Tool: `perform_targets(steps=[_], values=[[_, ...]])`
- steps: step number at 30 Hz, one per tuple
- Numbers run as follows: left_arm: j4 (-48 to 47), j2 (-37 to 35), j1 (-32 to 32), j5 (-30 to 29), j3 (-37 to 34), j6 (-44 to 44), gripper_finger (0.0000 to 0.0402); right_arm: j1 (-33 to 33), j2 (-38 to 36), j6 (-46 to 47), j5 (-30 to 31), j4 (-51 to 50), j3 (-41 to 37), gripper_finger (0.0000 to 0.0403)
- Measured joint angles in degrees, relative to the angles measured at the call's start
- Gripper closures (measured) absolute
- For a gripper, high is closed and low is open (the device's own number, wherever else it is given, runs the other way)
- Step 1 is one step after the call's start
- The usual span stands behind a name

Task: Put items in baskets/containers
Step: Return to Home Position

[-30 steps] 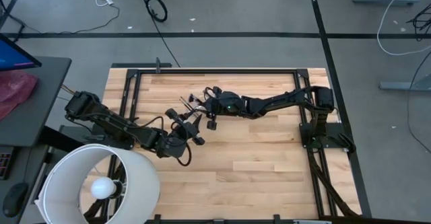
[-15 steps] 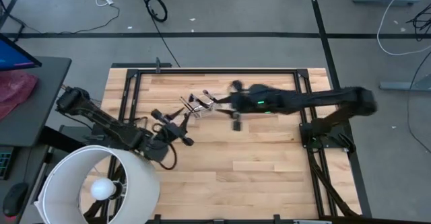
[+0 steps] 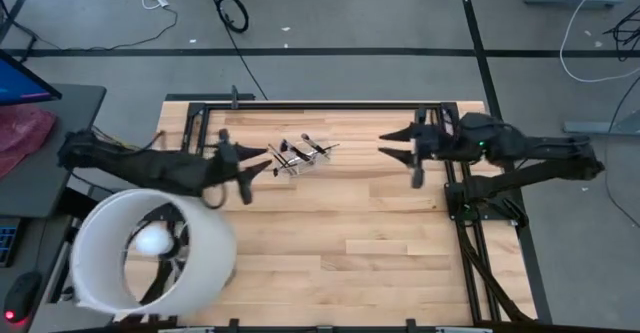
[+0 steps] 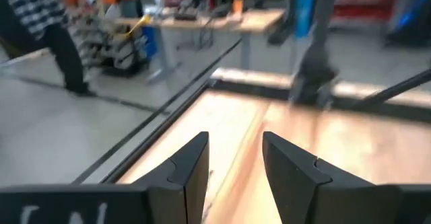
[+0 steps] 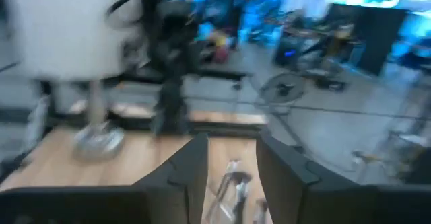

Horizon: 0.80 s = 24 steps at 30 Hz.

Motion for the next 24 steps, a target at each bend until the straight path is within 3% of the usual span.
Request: perform_targets(steps=[5, 8, 11, 15, 18, 24], values=[[-1.7, 3.21, 8.85, 5.34, -1.64, -3.04, 0.0263, -0.06, 0.36, 9.1, 3.68, 17.76, -8.74, 0.0277], [-2.59, 3.25, 11.14, 8.34, -2.77, -3.0, 0.0273, -0.53, 0.85, -3.48, 4.36, 27.32, -13.72, 0.0278], [-0.66, 1.52, 12.71, 6.51, -2.9, -2.85, 0.0286, -0.36, 0.54, -5.54, 3.53, 32.82, -16.6, 0.0278], [-4.72, -4.84, 11.88, 5.91, -2.77, -1.93, 0.0307, -0.05, -4.85, -4.11, 2.64, 24.39, -17.29, 0.0278], [-8.28, -10.75, 11.18, 2.62, -2.8, -4.04, 0.0322, -0.11, -8.56, 0.42, 6.24, 16.49, -17.32, 0.0278], [-6.36, -18.26, 11.63, 3.05, -8.58, -2.0, 0.0344, -0.08, -9.44, 2.81, 8.49, 10.19, -17.33, 0.0278]])
